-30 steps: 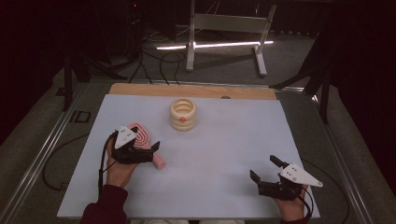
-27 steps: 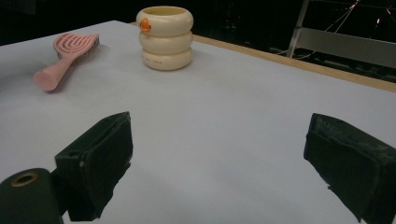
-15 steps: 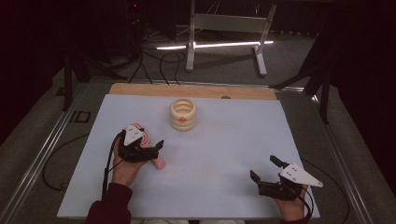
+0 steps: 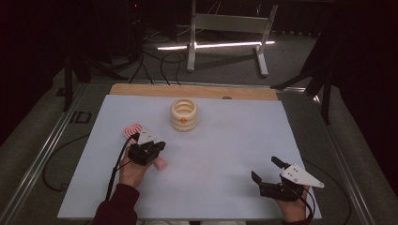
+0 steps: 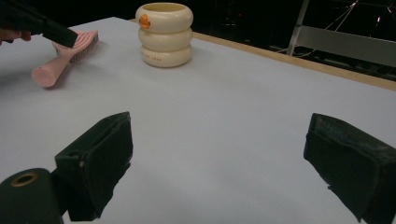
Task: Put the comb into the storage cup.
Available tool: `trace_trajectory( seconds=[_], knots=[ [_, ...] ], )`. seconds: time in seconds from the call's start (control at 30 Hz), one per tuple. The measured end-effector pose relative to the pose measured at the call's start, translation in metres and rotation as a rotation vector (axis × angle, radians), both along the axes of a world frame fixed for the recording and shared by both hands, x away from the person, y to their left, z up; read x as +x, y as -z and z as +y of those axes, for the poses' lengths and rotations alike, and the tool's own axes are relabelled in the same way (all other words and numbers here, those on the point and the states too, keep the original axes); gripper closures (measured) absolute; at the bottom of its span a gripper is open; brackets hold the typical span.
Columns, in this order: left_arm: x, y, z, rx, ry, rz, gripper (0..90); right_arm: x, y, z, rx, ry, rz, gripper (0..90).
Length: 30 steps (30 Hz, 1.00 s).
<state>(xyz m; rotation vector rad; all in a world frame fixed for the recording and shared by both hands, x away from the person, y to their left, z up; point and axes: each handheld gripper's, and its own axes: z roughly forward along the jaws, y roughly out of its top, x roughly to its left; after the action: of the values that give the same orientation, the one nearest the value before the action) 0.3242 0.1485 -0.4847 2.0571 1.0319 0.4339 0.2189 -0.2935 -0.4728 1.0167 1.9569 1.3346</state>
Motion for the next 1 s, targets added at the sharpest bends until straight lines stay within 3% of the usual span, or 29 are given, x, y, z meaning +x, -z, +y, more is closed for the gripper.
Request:
trace_trajectory(
  seconds=[0.23, 0.43, 1.0],
  knots=[
    [0.001, 0.009, -0.008, 0.031, 0.028, 0.062, 90.0, 0.0, 0.0, 0.0, -0.001, -0.001, 0.001, 7.7],
    [0.002, 0.019, -0.009, 0.066, 0.023, 0.106, 90.0, 0.0, 0.0, 0.0, -0.002, -0.002, 0.001, 7.7],
    [-0.01, 0.019, 0.012, 0.083, -0.008, 0.144, 90.0, 0.0, 0.001, 0.001, -0.002, -0.003, 0.005, 7.7]
  ],
)
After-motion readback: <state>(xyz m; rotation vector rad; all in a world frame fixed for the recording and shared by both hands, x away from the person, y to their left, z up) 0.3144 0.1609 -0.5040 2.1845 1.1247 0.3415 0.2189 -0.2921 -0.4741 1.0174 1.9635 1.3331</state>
